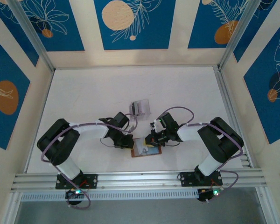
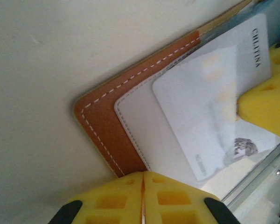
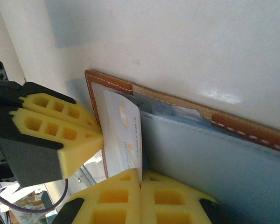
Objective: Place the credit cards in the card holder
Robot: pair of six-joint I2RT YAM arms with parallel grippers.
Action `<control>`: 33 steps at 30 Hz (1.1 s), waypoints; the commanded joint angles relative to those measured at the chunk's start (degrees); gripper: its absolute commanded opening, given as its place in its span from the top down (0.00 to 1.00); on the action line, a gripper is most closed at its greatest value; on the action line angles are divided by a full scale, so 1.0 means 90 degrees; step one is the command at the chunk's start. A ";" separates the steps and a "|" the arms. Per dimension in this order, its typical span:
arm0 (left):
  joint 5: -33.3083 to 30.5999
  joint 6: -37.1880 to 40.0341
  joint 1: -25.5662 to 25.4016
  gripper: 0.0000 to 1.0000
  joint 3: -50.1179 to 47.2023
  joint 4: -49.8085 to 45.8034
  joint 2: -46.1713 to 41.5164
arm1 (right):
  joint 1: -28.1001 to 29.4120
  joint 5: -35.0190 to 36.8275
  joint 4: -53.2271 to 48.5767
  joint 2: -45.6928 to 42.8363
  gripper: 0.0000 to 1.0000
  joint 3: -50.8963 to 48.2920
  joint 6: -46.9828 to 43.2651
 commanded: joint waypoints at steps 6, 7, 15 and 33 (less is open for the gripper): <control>-0.0006 -0.0348 -0.0388 0.92 -0.0179 0.0552 0.0388 | 0.0220 0.1147 -0.0550 0.0156 0.96 0.0035 0.0488; -0.0006 -0.0380 -0.0390 0.92 -0.0202 0.0602 0.0377 | 0.0276 0.1173 -0.0570 0.0163 0.95 0.0056 0.0481; -0.0053 -0.0524 -0.0395 0.91 -0.0271 0.0785 0.0397 | 0.0663 0.1322 -0.0574 0.0264 0.94 0.0118 0.0662; -0.0245 -0.0651 -0.0390 0.91 -0.0536 0.0980 0.0373 | 0.0953 0.1880 -0.1819 -0.0270 0.65 0.0566 0.0593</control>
